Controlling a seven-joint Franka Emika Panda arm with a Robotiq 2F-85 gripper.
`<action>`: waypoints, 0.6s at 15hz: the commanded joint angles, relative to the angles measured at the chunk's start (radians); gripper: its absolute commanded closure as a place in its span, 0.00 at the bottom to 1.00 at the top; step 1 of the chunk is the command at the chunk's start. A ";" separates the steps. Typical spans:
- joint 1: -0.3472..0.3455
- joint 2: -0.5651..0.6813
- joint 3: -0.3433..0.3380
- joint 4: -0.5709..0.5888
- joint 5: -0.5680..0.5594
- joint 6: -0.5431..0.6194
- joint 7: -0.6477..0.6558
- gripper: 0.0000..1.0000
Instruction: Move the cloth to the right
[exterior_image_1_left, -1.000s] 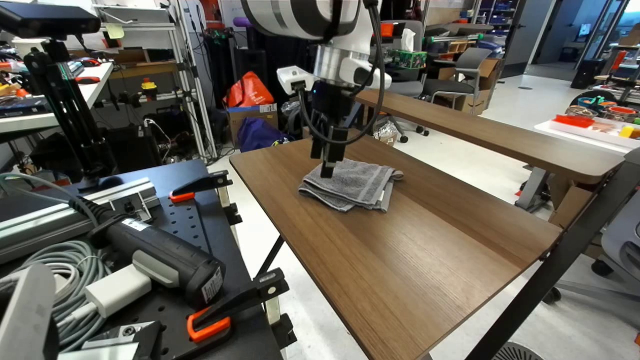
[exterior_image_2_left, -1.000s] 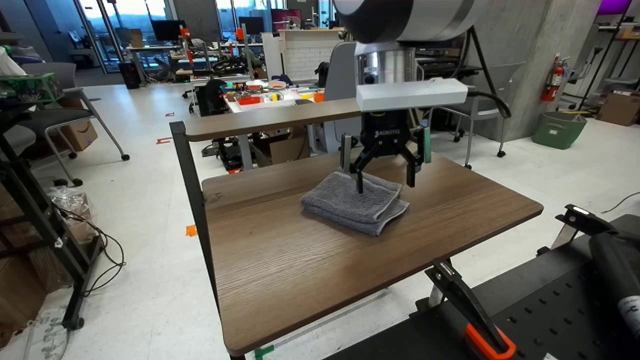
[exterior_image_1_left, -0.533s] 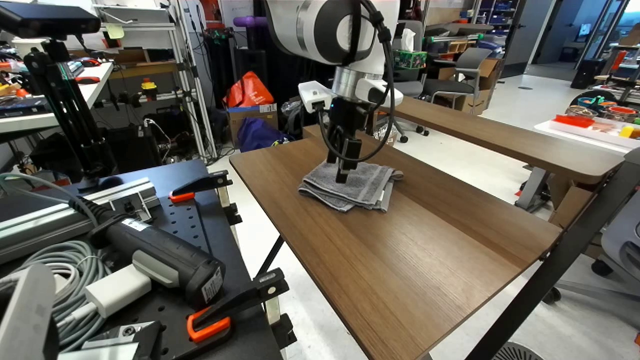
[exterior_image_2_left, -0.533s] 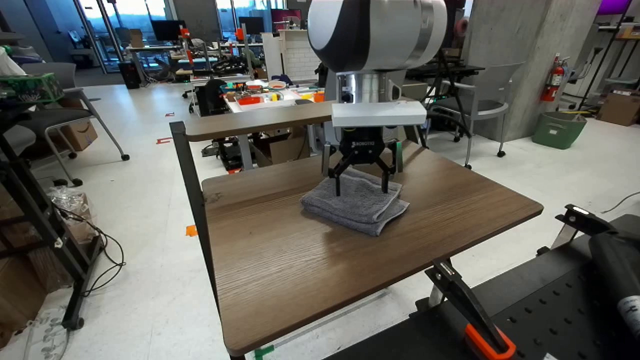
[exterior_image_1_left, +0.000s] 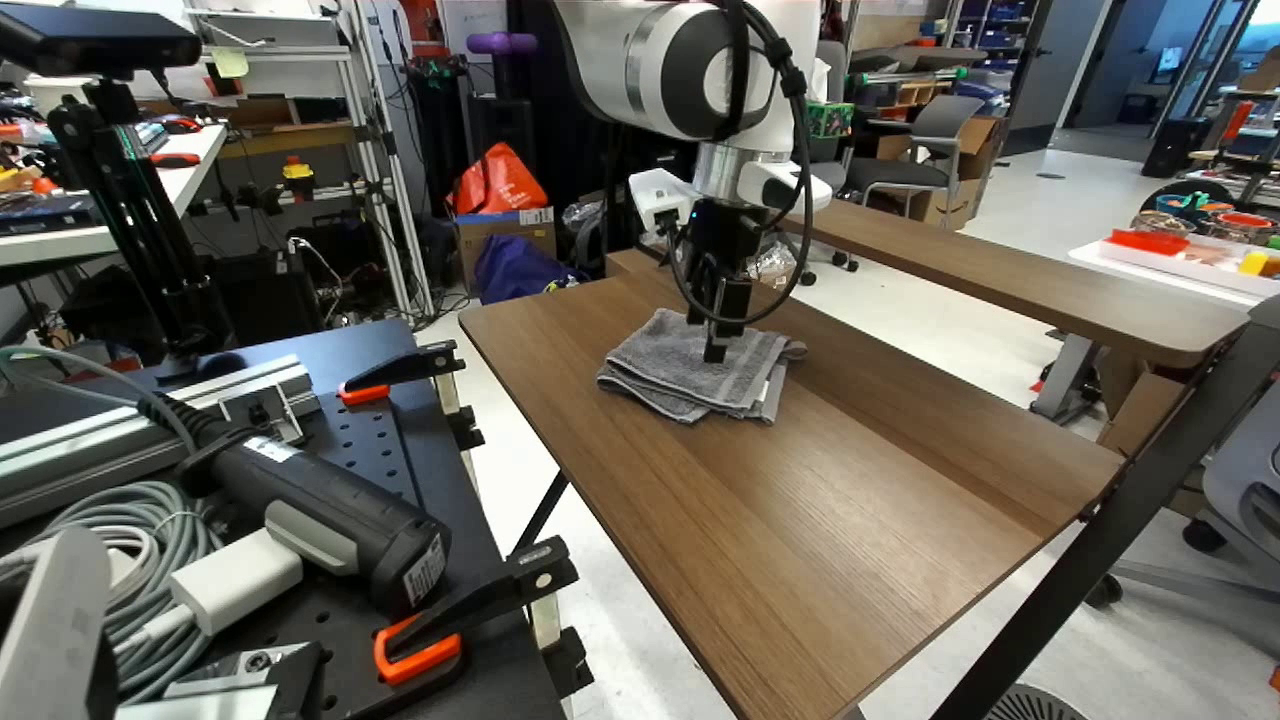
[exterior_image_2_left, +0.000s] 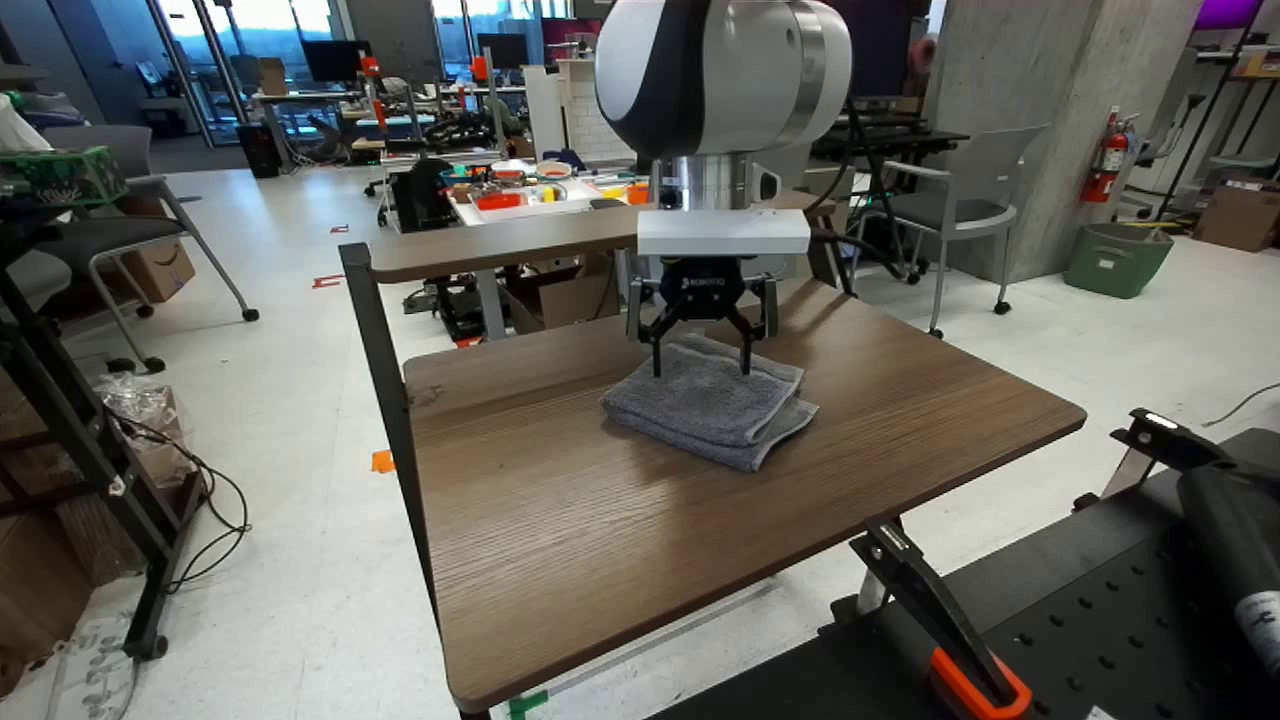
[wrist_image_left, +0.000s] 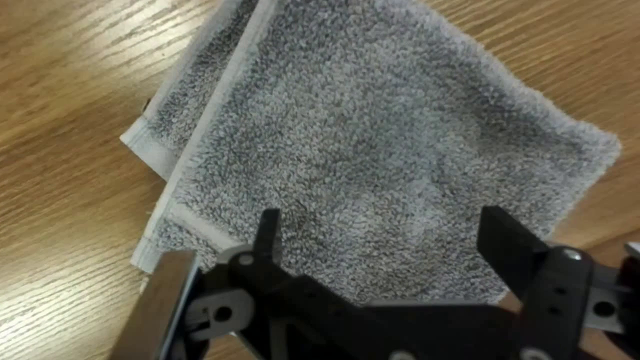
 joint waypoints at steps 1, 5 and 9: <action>0.032 0.070 -0.035 0.083 0.010 -0.028 0.029 0.00; 0.041 0.100 -0.056 0.103 0.004 -0.032 0.047 0.00; 0.022 0.076 -0.077 0.078 0.006 -0.041 0.044 0.00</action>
